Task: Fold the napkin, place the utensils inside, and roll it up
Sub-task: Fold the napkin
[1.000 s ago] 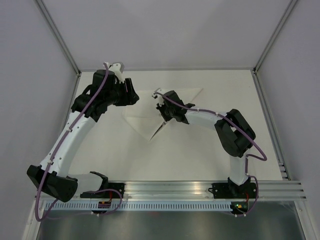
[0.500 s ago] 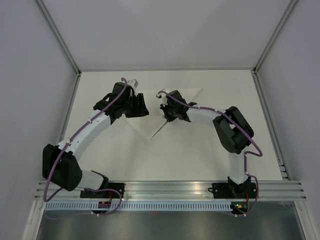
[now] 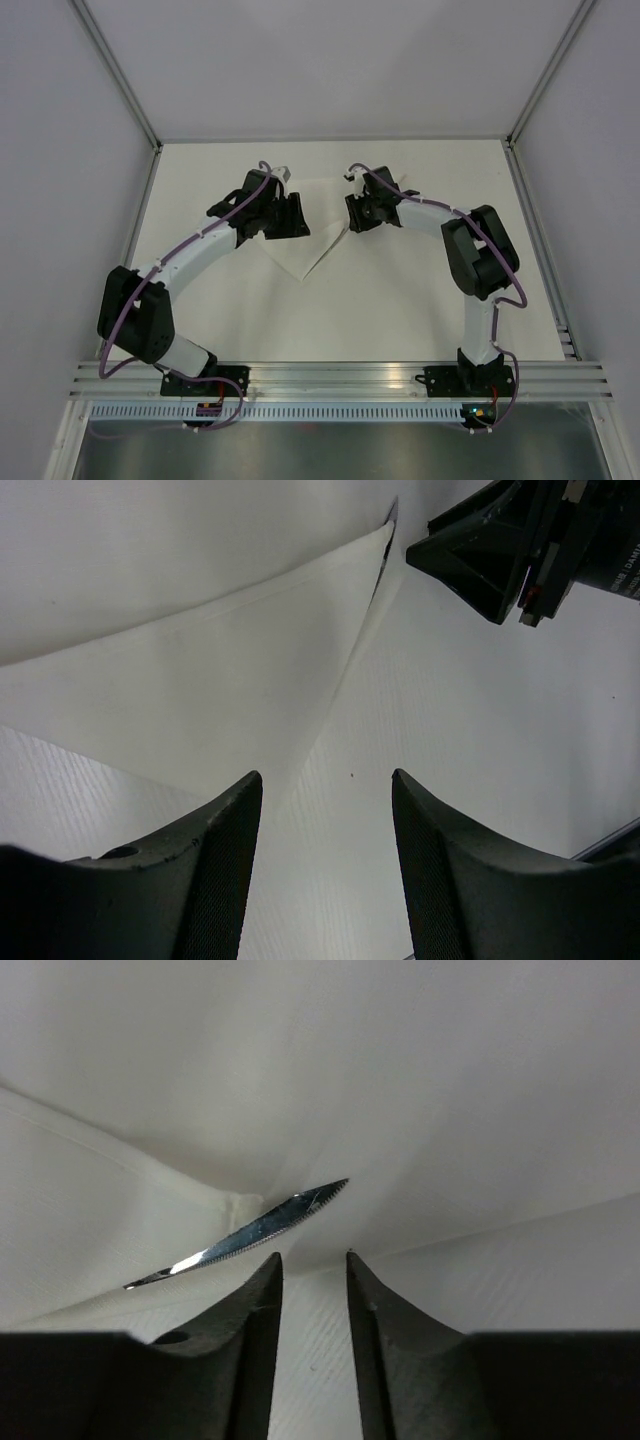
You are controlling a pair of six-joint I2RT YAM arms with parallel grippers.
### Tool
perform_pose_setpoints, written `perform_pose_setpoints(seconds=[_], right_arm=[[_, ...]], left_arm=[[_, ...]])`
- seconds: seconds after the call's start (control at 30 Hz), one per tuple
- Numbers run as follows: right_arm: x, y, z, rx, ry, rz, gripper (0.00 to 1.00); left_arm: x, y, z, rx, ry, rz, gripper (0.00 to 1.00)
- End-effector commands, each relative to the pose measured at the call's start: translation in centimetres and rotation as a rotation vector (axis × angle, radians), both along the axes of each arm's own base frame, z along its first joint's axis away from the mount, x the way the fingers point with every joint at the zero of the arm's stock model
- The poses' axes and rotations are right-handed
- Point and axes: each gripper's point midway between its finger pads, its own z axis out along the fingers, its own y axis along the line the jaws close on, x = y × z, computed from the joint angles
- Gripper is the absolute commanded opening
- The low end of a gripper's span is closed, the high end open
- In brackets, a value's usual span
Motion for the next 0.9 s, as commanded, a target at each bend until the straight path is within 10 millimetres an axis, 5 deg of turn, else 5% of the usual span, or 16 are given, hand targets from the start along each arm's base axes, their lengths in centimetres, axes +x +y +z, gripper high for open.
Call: perform_pose_setpoints(seconds=[0.0,0.37,0.53,0.67,0.87], right_arm=[[1.6,-0.3,4.1,0.066,-0.041,-0.026,0.42],[9.4,-10.4,5.0,0.25,0.063,-0.31,0.59],[11.7,-13.5,2.3,0.328,0.162,-0.418,0.6],[12.6,-14.2,0.1,0.376,0.22,-0.448,0.63],[13.8,-13.8,-0.7,0.451,0.246,-0.474,0.66]], left_arm=[[0.3,-1.2,0.2,-0.069,0.024,0.039,0.59],[1.3,-1.9,-1.0,-0.056,0.033,0.046,0.59],[2.9,-3.3,-2.3,-0.057,0.045,0.051,0.57],[4.9,-4.6,-3.4,-0.038,0.043,0.062,0.55],[7.3,-5.9,-6.0,-0.016,0.065,0.085,0.54]])
